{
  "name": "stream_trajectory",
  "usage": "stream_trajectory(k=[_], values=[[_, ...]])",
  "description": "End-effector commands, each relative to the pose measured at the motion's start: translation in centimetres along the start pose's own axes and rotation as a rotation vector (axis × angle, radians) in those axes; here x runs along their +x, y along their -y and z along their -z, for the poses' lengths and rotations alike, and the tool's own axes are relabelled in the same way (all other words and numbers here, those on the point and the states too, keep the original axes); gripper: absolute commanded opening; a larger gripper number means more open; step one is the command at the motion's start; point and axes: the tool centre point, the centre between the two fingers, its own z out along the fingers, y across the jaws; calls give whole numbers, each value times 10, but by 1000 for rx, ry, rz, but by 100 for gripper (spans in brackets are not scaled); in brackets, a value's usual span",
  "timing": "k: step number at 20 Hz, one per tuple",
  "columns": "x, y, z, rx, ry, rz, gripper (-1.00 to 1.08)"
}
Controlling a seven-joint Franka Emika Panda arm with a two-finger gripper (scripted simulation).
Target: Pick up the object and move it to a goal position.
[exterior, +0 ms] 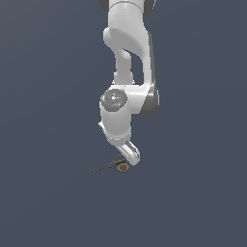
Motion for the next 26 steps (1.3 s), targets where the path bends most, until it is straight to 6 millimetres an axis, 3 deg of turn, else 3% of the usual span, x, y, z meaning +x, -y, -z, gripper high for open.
stream_trajectory(k=[1, 15, 26], values=[[8, -2, -6, -3, -2, -82, 100], [49, -17, -36, -19, -27, -494, 100], [62, -23, -47, -22, -40, -640, 100]])
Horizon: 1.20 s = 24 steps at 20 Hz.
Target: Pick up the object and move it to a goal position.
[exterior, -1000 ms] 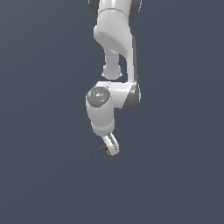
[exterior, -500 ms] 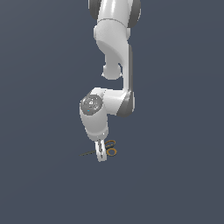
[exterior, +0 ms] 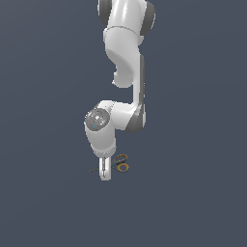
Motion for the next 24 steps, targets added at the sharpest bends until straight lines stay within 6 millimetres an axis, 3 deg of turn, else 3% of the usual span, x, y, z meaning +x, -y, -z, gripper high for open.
stream_trajectory(k=[1, 7, 16, 22, 23, 24], values=[[1, 1, -1, 0, -1, -16, 100], [1, 0, -4, 0, -1, -14, 100], [2, -1, -44, 0, -1, -19, 100], [2, 0, -51, 0, -1, -19, 100], [2, 0, -51, 0, -1, -19, -100], [2, 0, -51, 0, -1, -19, -100]])
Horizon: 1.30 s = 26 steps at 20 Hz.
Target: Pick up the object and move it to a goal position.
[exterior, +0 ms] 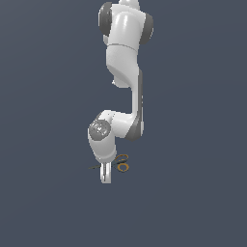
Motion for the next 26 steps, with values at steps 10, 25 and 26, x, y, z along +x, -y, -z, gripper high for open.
stream_trajectory(k=[10, 25, 26], values=[[1, 0, 0, 0, -1, 0, -100], [13, -27, 46, 0, 1, 0, -100], [15, -31, 53, 0, 1, 0, -100]])
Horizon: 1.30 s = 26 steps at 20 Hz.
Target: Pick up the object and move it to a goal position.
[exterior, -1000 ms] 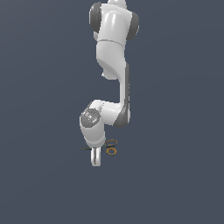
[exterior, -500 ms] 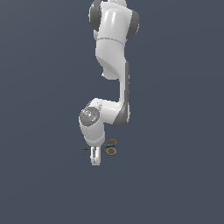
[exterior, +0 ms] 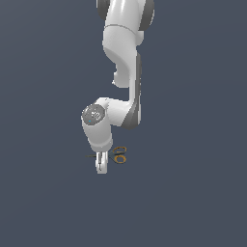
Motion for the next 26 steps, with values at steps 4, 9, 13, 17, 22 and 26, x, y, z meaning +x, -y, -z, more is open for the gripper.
stream_trajectory(k=[4, 9, 13, 17, 22, 26], values=[[11, -22, 40, 2, 2, 0, -100], [22, -46, 81, 2, 4, -1, -100], [32, -65, 115, 2, 4, -1, -100], [42, -85, 150, 2, 5, -1, -100], [55, -110, 196, 1, 4, -2, -100], [66, -131, 234, 1, 3, -2, -100]])
